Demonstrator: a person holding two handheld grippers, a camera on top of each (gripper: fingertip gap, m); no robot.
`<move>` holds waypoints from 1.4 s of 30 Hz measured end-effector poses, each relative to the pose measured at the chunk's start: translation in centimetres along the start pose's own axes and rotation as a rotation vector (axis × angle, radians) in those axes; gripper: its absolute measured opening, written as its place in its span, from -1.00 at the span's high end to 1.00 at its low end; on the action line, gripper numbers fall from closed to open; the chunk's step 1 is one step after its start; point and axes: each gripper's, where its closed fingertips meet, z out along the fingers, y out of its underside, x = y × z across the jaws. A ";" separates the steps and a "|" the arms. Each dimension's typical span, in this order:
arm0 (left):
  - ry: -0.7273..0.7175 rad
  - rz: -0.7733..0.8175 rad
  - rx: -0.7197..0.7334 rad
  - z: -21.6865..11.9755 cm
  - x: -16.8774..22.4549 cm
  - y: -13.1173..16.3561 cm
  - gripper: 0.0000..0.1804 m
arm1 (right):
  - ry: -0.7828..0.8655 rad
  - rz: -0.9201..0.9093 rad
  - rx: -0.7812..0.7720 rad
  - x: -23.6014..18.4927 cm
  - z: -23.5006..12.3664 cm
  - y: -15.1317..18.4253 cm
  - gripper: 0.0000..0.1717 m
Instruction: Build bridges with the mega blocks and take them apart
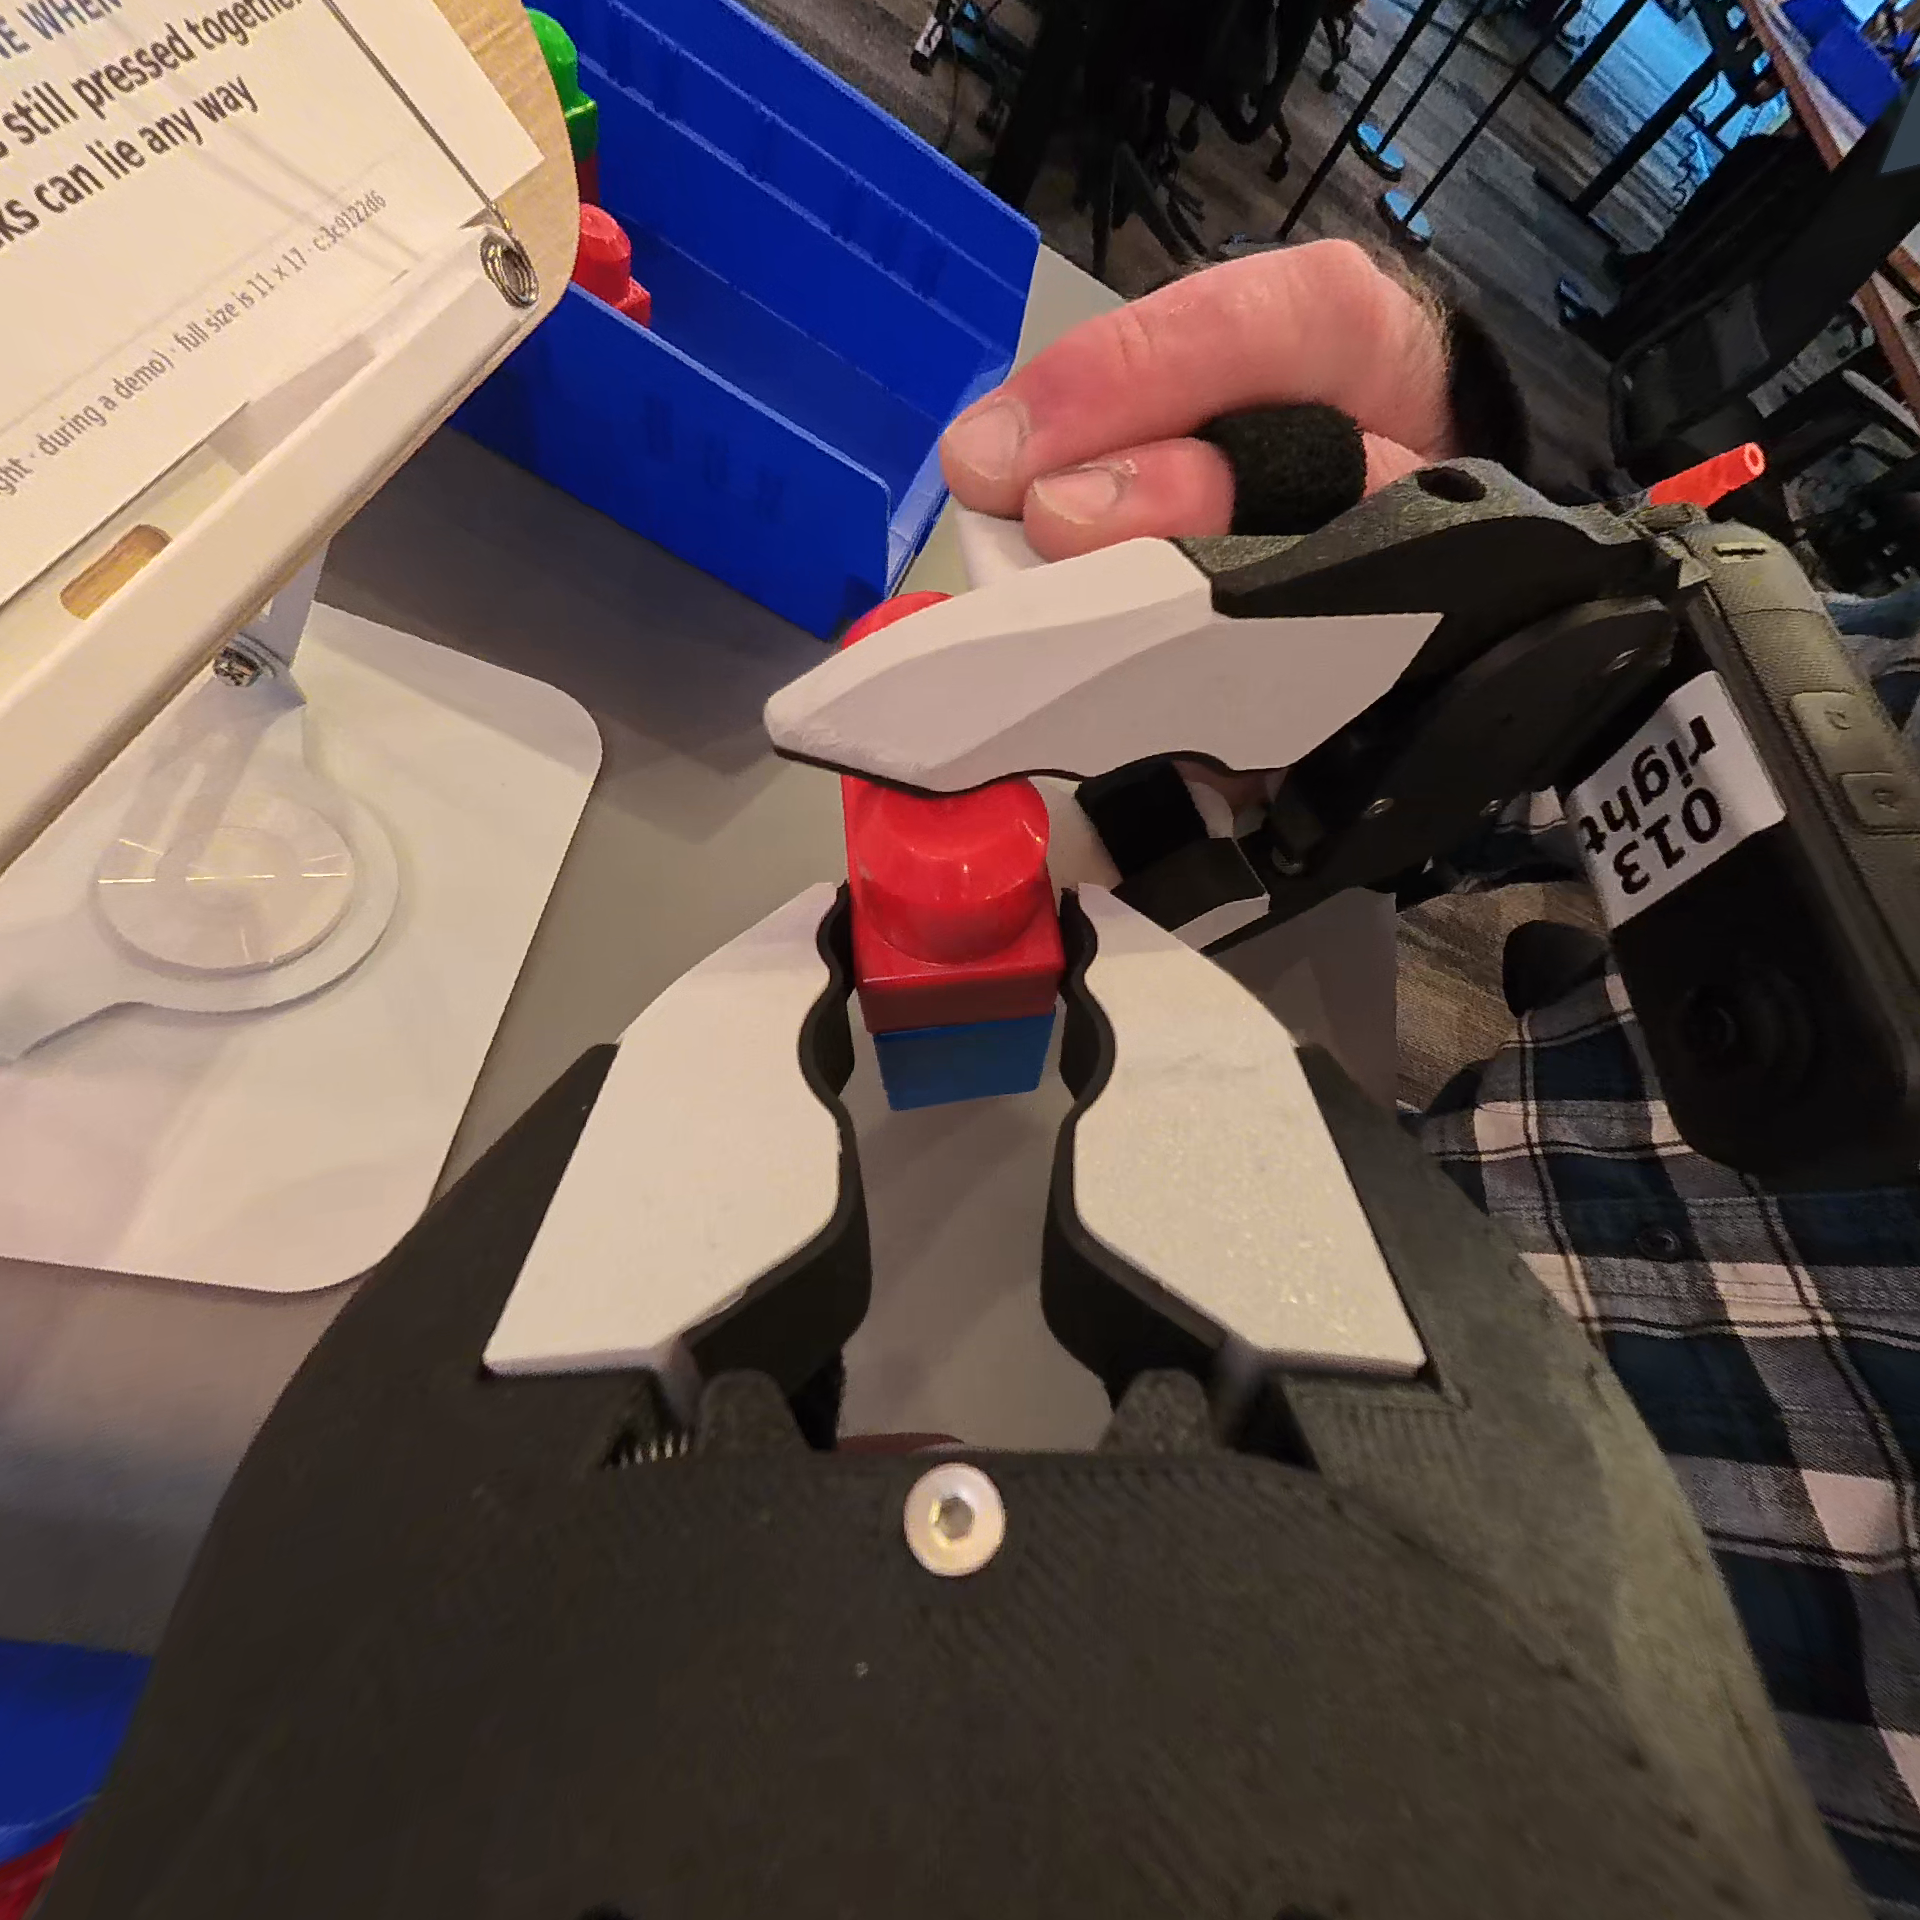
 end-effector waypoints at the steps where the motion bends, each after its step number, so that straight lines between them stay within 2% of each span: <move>1: 0.003 0.002 0.002 0.0 0.0 0.0 0.59 | 0.010 -0.002 0.006 0.1 0.0 0.0 -0.11; 6: 0.050 0.039 0.119 -1.6 1.1 -1.3 0.54 | 0.034 0.067 0.102 1.6 -1.0 0.0 -0.11; 9: 0.113 0.031 0.241 -3.3 1.7 -2.2 0.43 | -0.017 0.234 0.317 2.6 -2.7 -1.4 -0.11; 12: 0.274 0.024 0.394 -4.7 3.6 -2.9 0.42 | -0.078 0.359 0.547 3.5 -5.0 -2.9 -0.11; 15: 0.402 -0.016 0.506 -4.8 5.0 -3.1 0.30 | -0.099 0.368 0.695 3.8 -7.0 -4.1 -0.11; 17: 0.468 -0.046 0.518 -3.8 5.8 -2.6 0.16 | -0.103 0.345 0.736 3.6 -7.6 -4.8 -0.11; 21: 0.576 -0.057 0.544 -1.8 8.0 -1.8 -0.02 | -0.110 0.276 0.716 2.4 -7.3 -5.5 -0.12; 25: 0.588 -0.062 0.566 -0.7 8.3 -1.5 0.17 | -0.121 0.243 0.725 1.7 -7.4 -6.5 -0.11; 27: 0.581 -0.047 0.583 -0.6 8.1 -1.3 0.17 | -0.120 0.217 0.690 1.4 -7.1 -6.3 -0.11; 32: 0.395 0.038 0.625 -0.6 6.9 -1.3 0.17 | -0.129 0.181 0.591 1.1 -6.5 -5.1 -0.24; 34: 0.206 0.130 0.628 -0.9 5.6 -1.4 0.17 | -0.173 0.240 0.568 1.6 -6.7 -4.0 -0.26; 35: 0.118 0.166 0.635 -1.3 4.9 -1.6 0.17 | -0.192 0.280 0.543 2.0 -6.6 -3.2 -0.19; 37: -0.178 0.262 0.634 -2.5 2.6 -2.0 0.17 | -0.246 0.435 0.533 3.1 -6.8 -2.0 -0.09; 39: -0.525 0.430 0.578 -4.0 0.6 -2.3 0.17 | -0.382 0.678 0.573 4.0 -7.4 -2.0 -0.17; 41: -0.830 0.623 0.479 -5.4 -0.2 -2.7 0.17 | -0.468 0.937 0.628 5.5 -7.6 -2.0 0.06; 42: -0.983 0.722 0.413 -6.0 -0.6 -2.9 0.17 | -0.514 1.056 0.644 6.0 -7.5 -2.0 0.07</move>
